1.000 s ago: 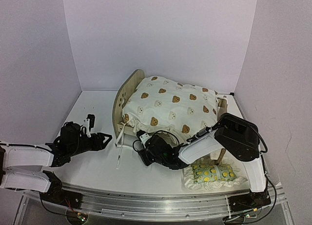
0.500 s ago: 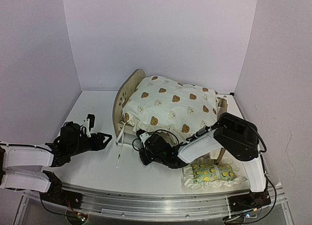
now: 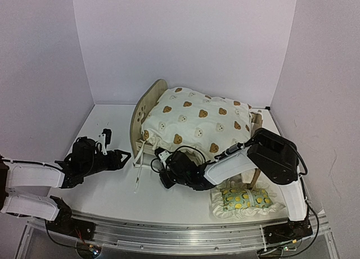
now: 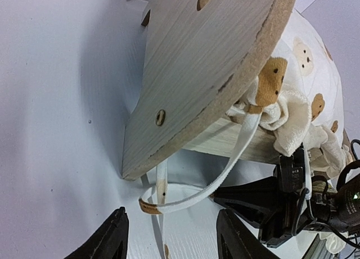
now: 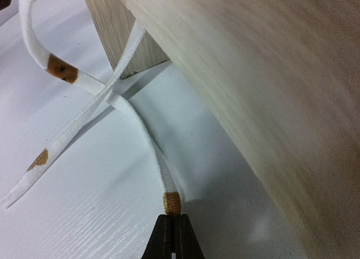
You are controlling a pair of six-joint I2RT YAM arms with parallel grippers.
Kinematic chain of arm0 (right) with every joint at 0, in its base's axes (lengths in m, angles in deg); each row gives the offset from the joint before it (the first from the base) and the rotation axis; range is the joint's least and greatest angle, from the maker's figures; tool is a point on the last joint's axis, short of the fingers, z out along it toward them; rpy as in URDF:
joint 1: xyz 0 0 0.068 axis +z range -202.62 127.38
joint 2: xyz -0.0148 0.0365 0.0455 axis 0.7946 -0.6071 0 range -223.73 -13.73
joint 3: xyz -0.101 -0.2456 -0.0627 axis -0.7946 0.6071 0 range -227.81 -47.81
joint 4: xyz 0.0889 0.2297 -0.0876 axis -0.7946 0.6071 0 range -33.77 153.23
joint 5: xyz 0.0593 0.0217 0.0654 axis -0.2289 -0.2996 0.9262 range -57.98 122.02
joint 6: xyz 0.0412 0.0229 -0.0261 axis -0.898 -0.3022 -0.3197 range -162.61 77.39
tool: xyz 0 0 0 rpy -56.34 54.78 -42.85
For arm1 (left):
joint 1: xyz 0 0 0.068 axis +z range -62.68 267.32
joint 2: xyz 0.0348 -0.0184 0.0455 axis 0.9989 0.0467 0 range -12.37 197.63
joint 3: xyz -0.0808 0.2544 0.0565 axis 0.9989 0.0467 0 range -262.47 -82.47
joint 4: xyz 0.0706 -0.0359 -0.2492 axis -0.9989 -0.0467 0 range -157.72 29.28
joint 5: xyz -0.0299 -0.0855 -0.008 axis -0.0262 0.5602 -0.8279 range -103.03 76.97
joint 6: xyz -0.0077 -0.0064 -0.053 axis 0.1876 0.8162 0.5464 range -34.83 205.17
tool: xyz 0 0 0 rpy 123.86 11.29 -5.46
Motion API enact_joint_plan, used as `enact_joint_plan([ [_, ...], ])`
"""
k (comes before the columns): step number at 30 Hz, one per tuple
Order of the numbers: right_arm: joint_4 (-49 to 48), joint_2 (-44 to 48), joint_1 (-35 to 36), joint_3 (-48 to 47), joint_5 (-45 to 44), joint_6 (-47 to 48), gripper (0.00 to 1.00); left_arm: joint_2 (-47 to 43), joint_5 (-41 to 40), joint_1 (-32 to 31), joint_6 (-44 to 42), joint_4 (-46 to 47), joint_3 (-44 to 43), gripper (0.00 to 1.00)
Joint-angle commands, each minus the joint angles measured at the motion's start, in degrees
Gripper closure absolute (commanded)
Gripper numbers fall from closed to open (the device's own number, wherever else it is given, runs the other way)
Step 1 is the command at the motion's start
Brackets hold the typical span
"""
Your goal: Set up the pet bed
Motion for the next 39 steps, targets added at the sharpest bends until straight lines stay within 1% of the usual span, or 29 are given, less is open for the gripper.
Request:
enact_joint_plan([
  [1,-1.4,1.8,-0.7,-3.0,1.2,1.6,1.0,2.8,-1.0,0.4,-0.7,0.8,-3.6,0.45],
  [5,-3.9,1.9,-0.4,-3.3,1.7,2.3,1.0,5.3,-1.2,0.4,-0.9,1.0,-4.9,0.45],
  [10,-10.2,1.6,-0.1,-2.8,1.9,3.7,1.0,6.9,-2.1,0.4,-1.7,0.8,-6.1,0.45],
  [17,-19.3,-4.0,-0.1,-6.1,0.9,6.2,1.0,9.4,-2.4,0.9,-2.5,0.5,-8.1,0.45],
  [25,-27.3,-9.4,-0.1,-9.1,0.1,8.3,1.0,10.1,-1.6,2.3,-3.4,-1.8,-10.0,0.46],
  [30,-33.4,-11.5,-0.2,-9.3,1.6,9.3,1.0,9.3,-0.2,2.7,-4.8,-3.5,-10.1,0.47],
  [34,-37.5,-13.3,-0.6,-9.9,3.5,9.4,1.0,9.1,1.1,3.0,-5.8,-7.1,-11.9,0.47],
  [39,-39.6,-14.5,-0.8,-10.9,5.9,9.4,1.0,8.6,5.8,3.1,-2.5,-9.0,-13.6,0.44],
])
